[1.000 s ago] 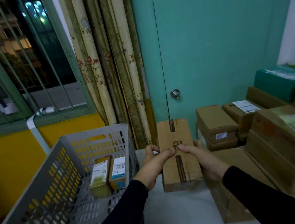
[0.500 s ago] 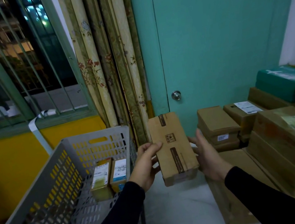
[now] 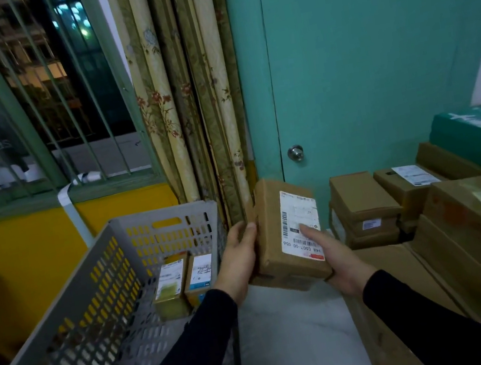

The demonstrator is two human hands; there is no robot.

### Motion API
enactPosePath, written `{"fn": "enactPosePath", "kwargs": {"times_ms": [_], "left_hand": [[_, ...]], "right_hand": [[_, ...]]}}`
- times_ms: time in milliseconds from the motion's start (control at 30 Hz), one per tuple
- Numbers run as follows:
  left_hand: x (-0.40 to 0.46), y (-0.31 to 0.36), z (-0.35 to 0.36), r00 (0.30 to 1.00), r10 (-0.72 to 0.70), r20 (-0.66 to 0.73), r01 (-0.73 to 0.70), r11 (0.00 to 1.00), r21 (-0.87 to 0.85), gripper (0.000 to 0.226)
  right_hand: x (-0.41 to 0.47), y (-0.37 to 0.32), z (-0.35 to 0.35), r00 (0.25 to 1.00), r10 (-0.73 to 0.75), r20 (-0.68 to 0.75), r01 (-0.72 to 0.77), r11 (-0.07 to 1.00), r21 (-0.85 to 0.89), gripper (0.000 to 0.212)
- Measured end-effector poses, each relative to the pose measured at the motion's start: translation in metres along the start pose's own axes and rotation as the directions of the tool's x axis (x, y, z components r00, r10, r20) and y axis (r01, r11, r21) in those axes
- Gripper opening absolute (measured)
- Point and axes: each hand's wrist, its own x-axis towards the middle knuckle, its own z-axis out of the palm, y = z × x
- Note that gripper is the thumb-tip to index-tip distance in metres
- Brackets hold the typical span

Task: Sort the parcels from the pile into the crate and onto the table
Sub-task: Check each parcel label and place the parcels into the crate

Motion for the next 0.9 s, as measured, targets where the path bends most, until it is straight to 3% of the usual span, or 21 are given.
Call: {"fn": "enactPosePath", "kwargs": {"times_ms": [100, 233, 400, 533, 633, 733, 900], "left_hand": [[-0.003, 0.004, -0.008, 0.997, 0.026, 0.073, -0.029, 0.999, 0.032, 0.065], [-0.003, 0.011, -0.033, 0.998, 0.033, 0.057, -0.034, 0.999, 0.021, 0.097], [-0.001, 0.011, -0.092, 0.999, -0.026, -0.04, 0.018, 0.982, -0.185, 0.087], [0.001, 0.007, -0.146, 0.993, -0.066, -0.102, 0.031, 0.951, -0.307, 0.052], [0.001, 0.005, -0.184, 0.984, -0.096, -0.147, 0.044, 0.946, -0.323, 0.059], [0.006, 0.006, -0.215, 0.981, -0.107, -0.16, 0.053, 0.949, -0.312, 0.042], [0.013, 0.01, -0.253, 0.975, -0.171, -0.144, 0.13, 0.958, -0.256, 0.033]], "right_hand": [[0.006, 0.004, 0.017, 0.997, -0.082, -0.007, 0.081, 0.99, -0.116, 0.066], [0.014, 0.002, 0.048, 0.992, -0.119, 0.042, 0.125, 0.967, -0.22, 0.053], [0.027, 0.012, 0.099, 0.987, -0.068, 0.145, 0.111, 0.943, -0.314, 0.041], [0.037, 0.029, 0.147, 0.978, -0.017, 0.206, 0.099, 0.914, -0.393, 0.034], [0.048, 0.045, 0.18, 0.972, 0.003, 0.235, 0.099, 0.901, -0.422, 0.033], [0.064, 0.061, 0.205, 0.969, 0.029, 0.244, 0.078, 0.905, -0.419, 0.04], [0.081, 0.085, 0.246, 0.993, 0.013, 0.119, 0.039, 0.904, -0.426, 0.027]]}}
